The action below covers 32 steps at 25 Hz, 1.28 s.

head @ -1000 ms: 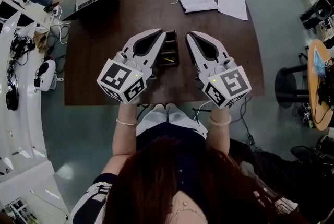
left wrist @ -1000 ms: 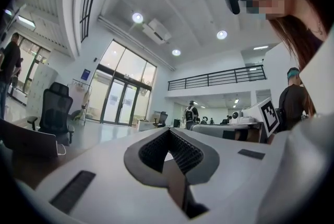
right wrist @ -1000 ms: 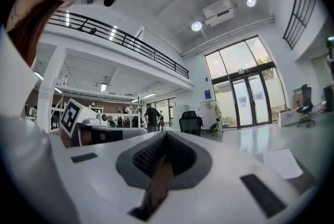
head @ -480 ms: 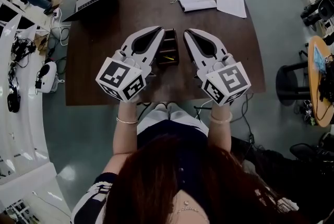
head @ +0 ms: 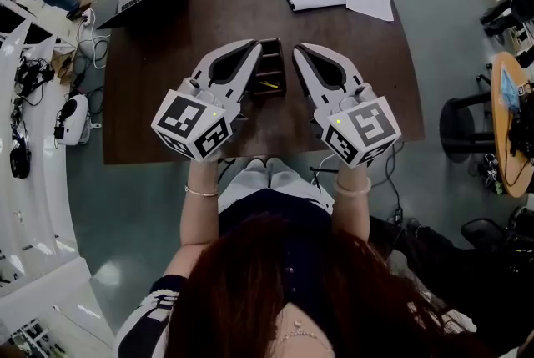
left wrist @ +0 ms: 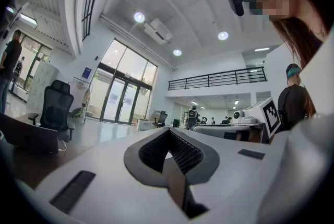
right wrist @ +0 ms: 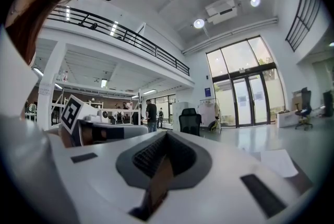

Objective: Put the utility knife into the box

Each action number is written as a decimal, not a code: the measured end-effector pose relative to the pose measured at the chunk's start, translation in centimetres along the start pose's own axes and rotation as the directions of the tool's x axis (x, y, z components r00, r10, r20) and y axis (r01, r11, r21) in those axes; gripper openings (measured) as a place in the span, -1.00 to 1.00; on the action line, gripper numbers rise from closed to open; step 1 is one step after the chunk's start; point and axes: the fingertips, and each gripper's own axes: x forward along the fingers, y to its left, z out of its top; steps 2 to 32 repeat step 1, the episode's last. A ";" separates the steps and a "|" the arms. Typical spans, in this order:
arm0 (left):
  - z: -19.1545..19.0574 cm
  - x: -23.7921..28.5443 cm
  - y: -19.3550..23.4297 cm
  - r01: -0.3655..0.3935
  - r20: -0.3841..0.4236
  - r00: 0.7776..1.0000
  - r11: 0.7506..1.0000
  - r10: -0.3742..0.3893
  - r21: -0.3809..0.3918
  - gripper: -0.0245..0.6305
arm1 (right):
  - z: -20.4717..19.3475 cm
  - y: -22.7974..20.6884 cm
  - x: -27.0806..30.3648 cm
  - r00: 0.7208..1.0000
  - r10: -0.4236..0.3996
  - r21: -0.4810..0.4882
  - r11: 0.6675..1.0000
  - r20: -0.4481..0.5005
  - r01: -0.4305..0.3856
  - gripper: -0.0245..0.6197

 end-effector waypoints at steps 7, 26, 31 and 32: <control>-0.1 0.0 0.0 0.001 -0.001 1.000 1.000 -0.001 -0.001 -0.92 | -0.1 0.0 0.0 1.000 -0.002 0.000 1.000 -0.002 0.002 -0.88; -0.1 0.0 0.0 0.001 -0.001 1.000 1.000 -0.001 -0.001 -0.92 | -0.1 0.0 0.0 1.000 -0.002 0.000 1.000 -0.002 0.002 -0.88; -0.1 0.0 0.0 0.001 -0.001 1.000 1.000 -0.001 -0.001 -0.92 | -0.1 0.0 0.0 1.000 -0.002 0.000 1.000 -0.002 0.002 -0.88; -0.1 0.0 0.0 0.001 -0.001 1.000 1.000 -0.001 -0.001 -0.92 | -0.1 0.0 0.0 1.000 -0.002 0.000 1.000 -0.002 0.002 -0.88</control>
